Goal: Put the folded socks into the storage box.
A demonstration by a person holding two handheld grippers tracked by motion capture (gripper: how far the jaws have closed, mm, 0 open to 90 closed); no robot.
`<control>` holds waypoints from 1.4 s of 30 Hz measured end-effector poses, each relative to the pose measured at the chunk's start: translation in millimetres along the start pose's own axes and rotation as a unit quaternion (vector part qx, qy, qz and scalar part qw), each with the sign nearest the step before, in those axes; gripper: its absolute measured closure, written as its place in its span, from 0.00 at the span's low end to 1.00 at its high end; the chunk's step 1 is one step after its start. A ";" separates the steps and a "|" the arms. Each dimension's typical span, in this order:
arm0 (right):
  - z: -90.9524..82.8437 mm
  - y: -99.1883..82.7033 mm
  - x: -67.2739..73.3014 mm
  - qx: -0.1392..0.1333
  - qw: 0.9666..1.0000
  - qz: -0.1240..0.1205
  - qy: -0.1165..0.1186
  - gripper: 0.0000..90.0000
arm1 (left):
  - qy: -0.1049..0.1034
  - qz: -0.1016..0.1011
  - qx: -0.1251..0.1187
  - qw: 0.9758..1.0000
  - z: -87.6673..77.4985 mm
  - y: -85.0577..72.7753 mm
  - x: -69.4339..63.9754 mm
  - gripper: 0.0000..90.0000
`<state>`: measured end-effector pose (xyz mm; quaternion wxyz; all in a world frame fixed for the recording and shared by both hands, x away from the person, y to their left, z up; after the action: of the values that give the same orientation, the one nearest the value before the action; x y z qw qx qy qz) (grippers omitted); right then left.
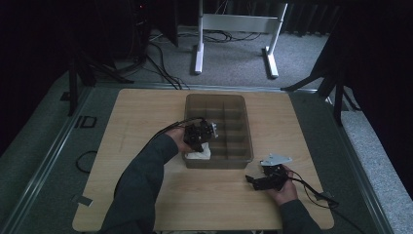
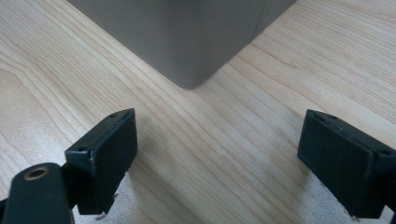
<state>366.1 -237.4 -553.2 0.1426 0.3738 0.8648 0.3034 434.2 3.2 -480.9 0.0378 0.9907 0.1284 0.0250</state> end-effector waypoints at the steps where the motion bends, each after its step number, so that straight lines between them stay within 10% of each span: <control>1: 0.0 0.0 0.0 0.000 1.000 0.000 0.000 0.13 | -0.001 -0.001 0.000 1.000 0.5 -0.3 -0.3 1.00; 42: -0.1 -0.1 0.0 0.000 1.000 -0.001 0.000 0.13 | -0.020 -0.007 0.009 1.000 24.7 -4.7 -5.4 1.00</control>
<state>366.0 -237.5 -553.3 0.1427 0.3732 0.8652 0.3030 429.2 4.6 -506.1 0.0311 0.9904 0.1346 0.0040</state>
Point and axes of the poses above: each handheld gripper's, and its own axes: z roughly forward along the jaws, y roughly out of its top, x roughly to its left, the point moved 7 cm from there along z, roughly forward along the jaws, and after that the axes turned 7 degrees about x, right-handed, at the moved point
